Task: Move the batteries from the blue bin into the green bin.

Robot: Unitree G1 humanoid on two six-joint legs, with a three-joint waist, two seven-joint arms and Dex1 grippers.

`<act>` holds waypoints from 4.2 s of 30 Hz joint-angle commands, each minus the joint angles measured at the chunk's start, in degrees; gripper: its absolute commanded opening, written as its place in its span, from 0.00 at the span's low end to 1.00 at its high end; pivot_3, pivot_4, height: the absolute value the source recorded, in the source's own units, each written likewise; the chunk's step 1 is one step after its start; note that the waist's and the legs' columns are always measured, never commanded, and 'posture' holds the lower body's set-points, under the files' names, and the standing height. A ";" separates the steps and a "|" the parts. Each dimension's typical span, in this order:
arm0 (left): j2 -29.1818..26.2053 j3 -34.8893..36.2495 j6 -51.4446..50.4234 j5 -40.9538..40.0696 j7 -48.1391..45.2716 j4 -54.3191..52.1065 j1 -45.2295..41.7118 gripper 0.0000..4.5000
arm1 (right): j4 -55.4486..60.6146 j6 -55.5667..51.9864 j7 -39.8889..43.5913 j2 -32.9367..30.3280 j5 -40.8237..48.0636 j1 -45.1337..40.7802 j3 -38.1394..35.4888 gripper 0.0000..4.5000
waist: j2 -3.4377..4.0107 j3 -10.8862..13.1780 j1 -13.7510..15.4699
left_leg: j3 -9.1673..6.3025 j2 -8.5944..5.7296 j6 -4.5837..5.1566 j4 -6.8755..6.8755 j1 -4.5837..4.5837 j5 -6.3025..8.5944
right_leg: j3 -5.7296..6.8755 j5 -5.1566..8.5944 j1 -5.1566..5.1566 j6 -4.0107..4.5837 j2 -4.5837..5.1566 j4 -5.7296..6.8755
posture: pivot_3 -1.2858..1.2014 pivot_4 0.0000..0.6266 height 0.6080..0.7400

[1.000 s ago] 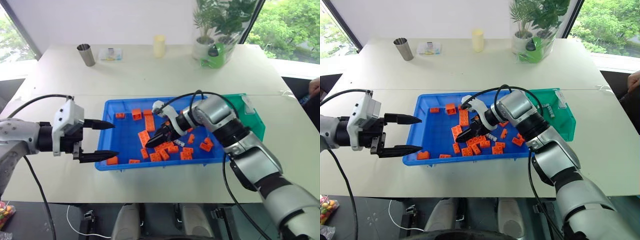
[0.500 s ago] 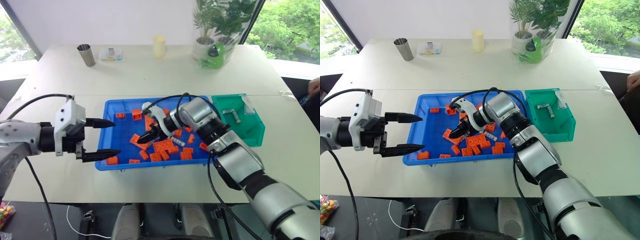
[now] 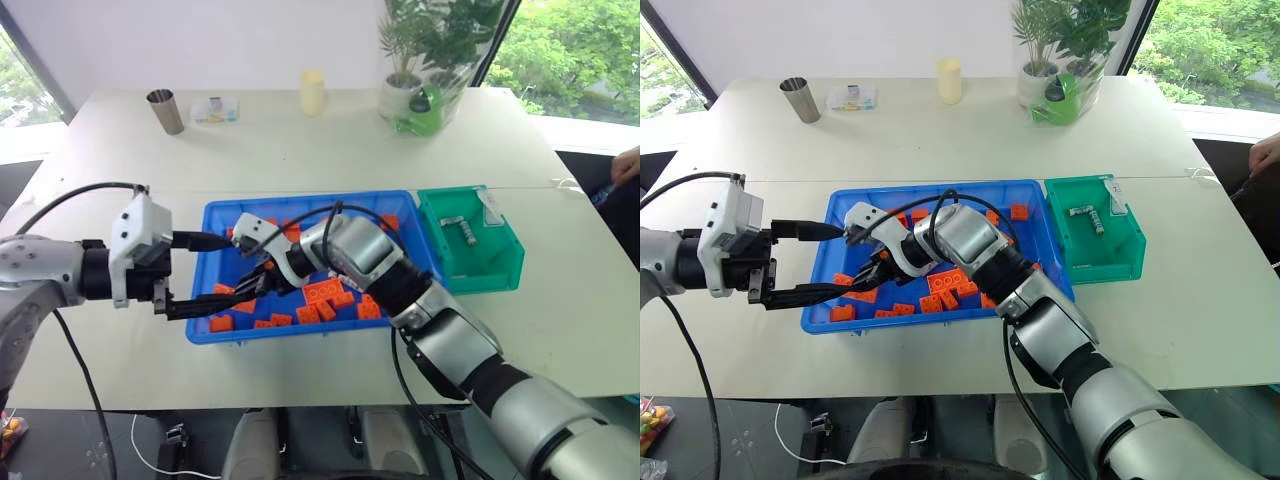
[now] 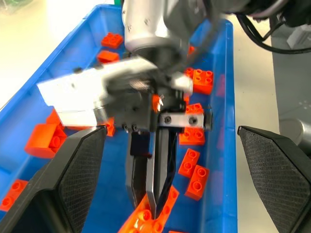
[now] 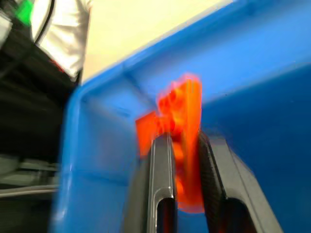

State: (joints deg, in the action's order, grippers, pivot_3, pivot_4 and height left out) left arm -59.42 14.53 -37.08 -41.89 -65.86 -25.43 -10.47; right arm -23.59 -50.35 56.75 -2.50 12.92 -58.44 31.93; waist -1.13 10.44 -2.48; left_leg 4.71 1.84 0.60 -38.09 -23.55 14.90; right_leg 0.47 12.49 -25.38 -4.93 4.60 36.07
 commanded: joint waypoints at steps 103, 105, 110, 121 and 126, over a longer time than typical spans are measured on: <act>12.35 -3.30 12.34 6.27 1.25 6.99 0.54 1.00 | 19.15 17.45 4.13 -30.99 -13.85 9.04 -1.41 0.66 | -0.11 0.03 1.50 | 0.02 0.00 0.01 -0.11 -0.10 -0.01 | 0.01 0.10 -0.02 0.16 -0.02 -0.08 | 0.52 0.24 0.97; 12.53 -3.37 12.31 6.33 1.48 7.04 0.24 1.00 | 18.67 16.99 4.85 -30.27 -13.74 9.11 -1.57 0.66 | -0.11 0.02 1.52 | 0.03 0.00 0.01 -0.11 -0.07 -0.01 | 0.00 0.10 0.00 0.16 -0.02 -0.07 | 0.52 0.24 0.97; 12.49 -3.41 12.56 6.59 1.51 7.68 -0.19 1.00 | 21.04 14.69 5.80 -29.91 -13.17 9.40 -2.96 0.66 | -0.11 0.02 1.65 | 0.03 0.01 0.01 -0.11 -0.05 -0.01 | 0.01 0.10 0.02 0.16 -0.01 -0.07 | 0.52 0.24 0.97; 12.99 -4.59 12.88 7.24 1.59 9.28 -2.44 1.00 | 22.06 12.04 6.69 -30.70 -12.80 11.76 -3.33 0.98 | -0.11 0.02 1.63 | 0.04 0.00 0.01 -0.11 -0.05 -0.01 | 0.01 0.10 0.02 0.15 -0.01 -0.07 | 0.52 0.24 0.97; 13.03 -4.68 13.11 7.35 1.37 9.65 -2.98 1.00 | 18.39 13.44 6.43 -29.38 -13.76 11.38 -2.64 0.98 | -0.11 0.02 1.53 | 0.04 0.00 0.01 -0.11 -0.05 -0.01 | 0.01 0.09 0.01 0.14 -0.02 -0.06 | 0.52 0.24 0.97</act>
State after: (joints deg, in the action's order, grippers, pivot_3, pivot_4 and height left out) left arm -46.23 9.74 -24.73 -34.38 -64.19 -15.27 -12.53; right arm -4.68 -38.02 63.31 -32.45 -0.38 -46.27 30.13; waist -1.25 10.46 -0.95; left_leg 4.75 1.84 0.61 -38.20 -23.60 14.89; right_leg 0.48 12.58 -25.36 -4.79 4.57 36.02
